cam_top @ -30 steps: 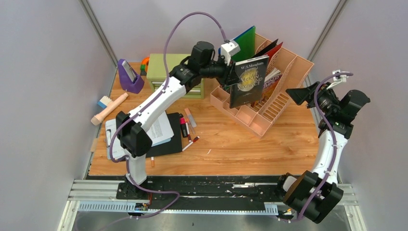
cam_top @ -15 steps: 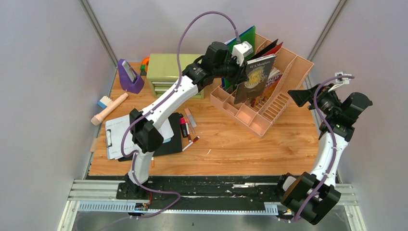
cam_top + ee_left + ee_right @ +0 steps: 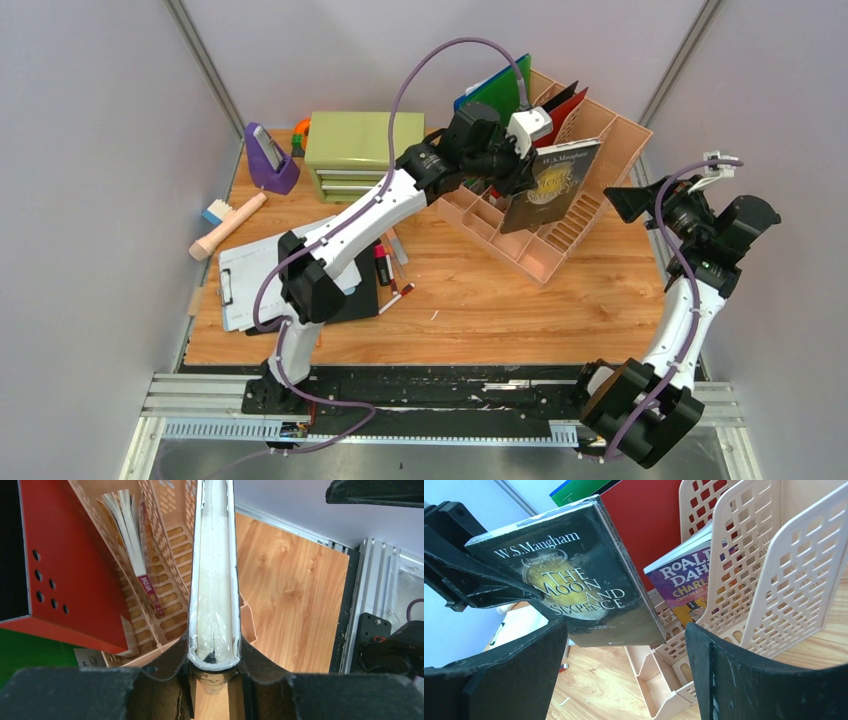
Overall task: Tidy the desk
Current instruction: Place the book in the storage box.
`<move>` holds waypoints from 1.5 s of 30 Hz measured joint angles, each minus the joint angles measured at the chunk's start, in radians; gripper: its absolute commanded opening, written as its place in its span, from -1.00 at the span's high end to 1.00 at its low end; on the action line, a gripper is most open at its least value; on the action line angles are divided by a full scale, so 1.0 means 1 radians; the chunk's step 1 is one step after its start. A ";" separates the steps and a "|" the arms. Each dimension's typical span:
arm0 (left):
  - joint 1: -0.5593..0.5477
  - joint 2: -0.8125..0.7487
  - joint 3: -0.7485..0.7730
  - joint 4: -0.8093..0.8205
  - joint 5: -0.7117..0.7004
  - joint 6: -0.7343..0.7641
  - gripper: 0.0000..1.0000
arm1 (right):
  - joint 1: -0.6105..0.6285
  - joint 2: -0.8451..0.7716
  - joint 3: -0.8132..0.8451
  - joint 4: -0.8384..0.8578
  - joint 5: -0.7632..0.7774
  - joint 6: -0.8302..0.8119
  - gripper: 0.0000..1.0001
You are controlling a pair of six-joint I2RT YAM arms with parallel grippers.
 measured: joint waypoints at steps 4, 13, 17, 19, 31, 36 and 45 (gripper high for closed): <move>-0.001 0.025 0.043 0.004 0.006 0.006 1.00 | -0.025 -0.008 0.000 0.000 0.000 0.000 -0.78; -0.001 0.139 0.148 0.073 -0.047 0.045 1.00 | -0.053 -0.027 0.000 0.000 -0.001 0.001 -0.78; -0.001 0.182 0.149 0.101 -0.091 0.060 1.00 | -0.060 -0.027 0.000 0.000 -0.001 0.001 -0.78; -0.001 0.202 0.149 0.111 -0.117 0.068 1.00 | -0.063 -0.027 0.000 0.000 -0.001 0.001 -0.78; -0.001 0.258 0.149 0.161 -0.193 0.059 1.00 | -0.071 -0.027 -0.013 0.000 -0.004 0.005 -0.78; -0.001 0.289 0.169 0.231 -0.196 -0.006 1.00 | -0.071 -0.026 -0.013 0.001 -0.011 0.008 -0.78; -0.008 0.374 0.214 0.282 -0.222 -0.109 1.00 | -0.071 -0.026 -0.014 0.001 -0.019 0.013 -0.78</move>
